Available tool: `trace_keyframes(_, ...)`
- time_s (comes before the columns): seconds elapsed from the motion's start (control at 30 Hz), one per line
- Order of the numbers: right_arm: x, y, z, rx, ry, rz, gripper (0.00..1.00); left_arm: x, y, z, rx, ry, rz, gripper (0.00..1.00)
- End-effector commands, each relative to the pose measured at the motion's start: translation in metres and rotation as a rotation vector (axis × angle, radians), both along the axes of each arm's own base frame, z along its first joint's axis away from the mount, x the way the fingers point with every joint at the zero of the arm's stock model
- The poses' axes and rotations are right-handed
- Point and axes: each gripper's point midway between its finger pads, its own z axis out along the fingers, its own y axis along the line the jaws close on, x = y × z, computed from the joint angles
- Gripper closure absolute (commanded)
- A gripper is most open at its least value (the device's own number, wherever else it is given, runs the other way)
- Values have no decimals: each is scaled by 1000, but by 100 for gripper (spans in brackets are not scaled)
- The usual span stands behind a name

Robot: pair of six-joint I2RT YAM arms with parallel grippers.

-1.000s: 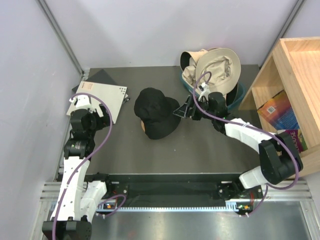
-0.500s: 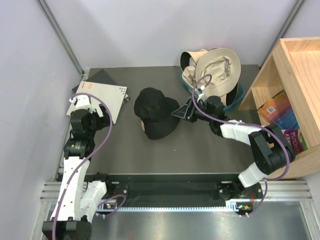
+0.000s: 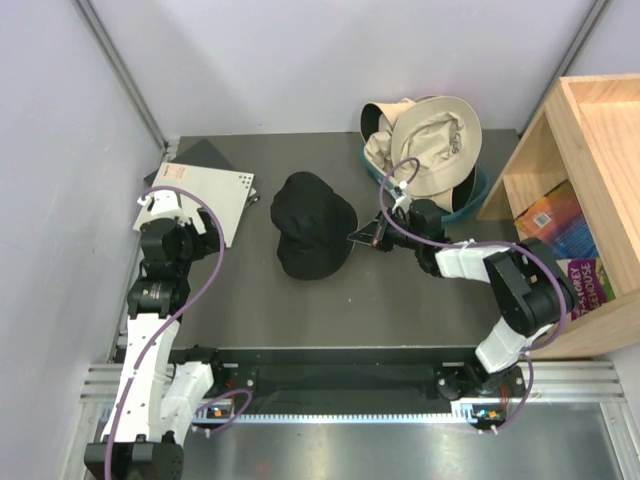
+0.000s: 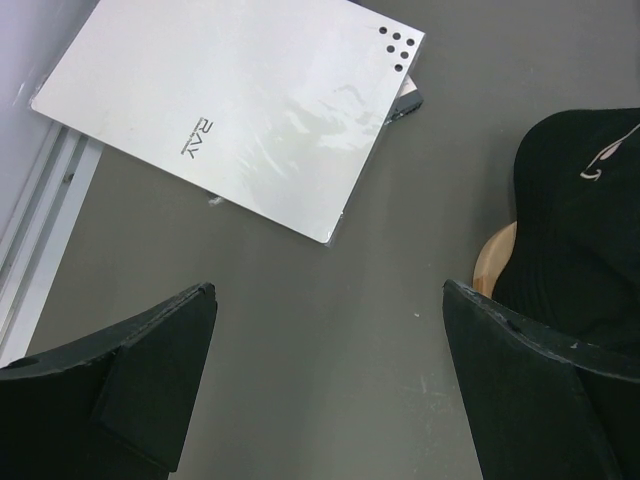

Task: Stack the hats

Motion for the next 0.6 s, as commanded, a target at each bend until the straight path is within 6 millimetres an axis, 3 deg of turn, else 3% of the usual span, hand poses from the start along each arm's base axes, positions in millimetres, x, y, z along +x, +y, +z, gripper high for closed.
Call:
trace_keyframes(0.0,6,-5,-12,-43,-31,-31,100,2,3,10,4,-48,10,1)
trace_keyframes(0.23,9,-11,-14,-93,-55,-56,99,2,2,10,2,-49,6,1)
trace_keyframes(0.27,9,-13,-16,-106,-47,-57,94,2,2,10,2,-49,6,1)
trace_keyframes(0.3,10,-14,-13,-114,-53,-61,78,1,1,10,4,-49,4,1)
trace_keyframes(0.33,11,-16,-5,-127,-94,-59,68,1,2,10,4,-49,8,1)
trace_keyframes(0.37,11,-23,-9,-172,-80,-81,58,1,3,11,5,-52,11,1)
trace_keyframes(0.4,15,-28,-3,-202,-102,-100,41,1,2,11,5,-52,10,1)
trace_keyframes(0.43,17,-35,15,-238,-181,-110,34,1,3,11,5,-52,13,1)
trace_keyframes(0.47,18,-48,10,-308,-168,-150,30,1,3,12,5,-55,13,1)
trace_keyframes(0.53,23,-65,37,-387,-267,-188,21,1,2,13,3,-56,10,1)
trace_keyframes(0.57,24,-82,32,-469,-243,-235,19,1,2,14,2,-59,9,1)
